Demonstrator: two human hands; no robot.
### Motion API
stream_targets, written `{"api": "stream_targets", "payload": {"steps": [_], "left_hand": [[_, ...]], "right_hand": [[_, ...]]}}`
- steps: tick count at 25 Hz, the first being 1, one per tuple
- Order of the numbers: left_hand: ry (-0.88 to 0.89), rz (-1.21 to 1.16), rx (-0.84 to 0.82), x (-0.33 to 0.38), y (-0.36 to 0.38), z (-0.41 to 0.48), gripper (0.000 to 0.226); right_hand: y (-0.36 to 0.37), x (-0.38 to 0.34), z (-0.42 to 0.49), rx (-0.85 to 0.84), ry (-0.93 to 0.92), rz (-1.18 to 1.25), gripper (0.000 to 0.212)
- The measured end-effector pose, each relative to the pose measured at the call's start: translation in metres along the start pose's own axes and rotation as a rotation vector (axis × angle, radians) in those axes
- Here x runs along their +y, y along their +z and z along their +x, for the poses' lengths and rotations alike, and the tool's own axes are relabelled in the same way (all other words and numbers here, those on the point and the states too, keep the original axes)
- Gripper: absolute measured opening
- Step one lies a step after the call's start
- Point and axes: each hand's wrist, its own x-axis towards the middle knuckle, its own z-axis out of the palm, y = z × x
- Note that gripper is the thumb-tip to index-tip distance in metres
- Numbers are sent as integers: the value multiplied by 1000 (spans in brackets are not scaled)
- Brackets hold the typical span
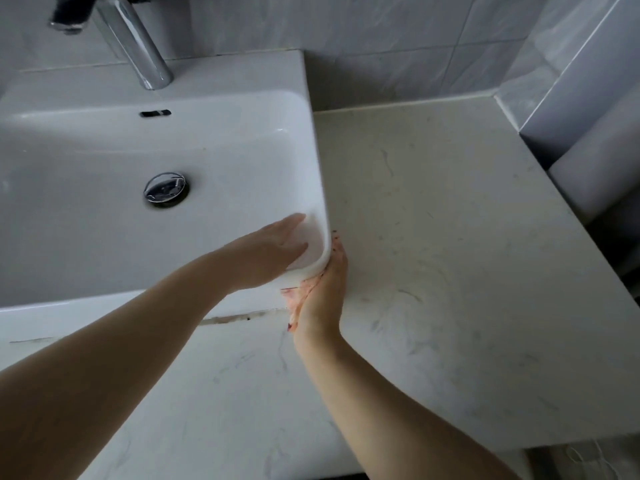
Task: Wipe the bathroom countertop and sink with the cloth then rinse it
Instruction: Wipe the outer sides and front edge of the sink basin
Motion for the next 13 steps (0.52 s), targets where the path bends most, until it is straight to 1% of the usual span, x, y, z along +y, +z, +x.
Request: {"api": "stream_targets", "payload": {"steps": [1,3,4,5,6,7,8,10,11,12,13], "left_hand": [[5,83,65,-3,0,-2,52],[-2,212,159,-8,-4,-9,48],[-1,239,173,-12,-6,-14,45],[3,256,165,-16,-9,-20,39],[19,306,167,-20,-11,-27,34],[34,358,165,-27,-12,-36,31],[69,408,183,-34,-15,-44,30],[106,478,177,-49,-22,-60,36],[116,475,163,-56,-26,-65,40],[130,449,152,-60,-30,-68,43],[139,442,131,-65,-33,-69,44]], "right_hand": [[4,0,4,26,0,36,35],[8,-9,7,63,-29,70,43],[11,-10,8,59,-66,86,47],[15,-11,4,32,-94,120,46],[19,-8,-4,41,-160,90,42],[24,-2,-16,51,-236,33,40],[27,5,-25,89,-330,-72,40],[32,-1,-20,227,-515,-288,37],[33,-14,-9,269,-553,-420,33],[34,-31,0,273,-500,-512,24],[36,-43,3,260,-427,-565,20]]}}
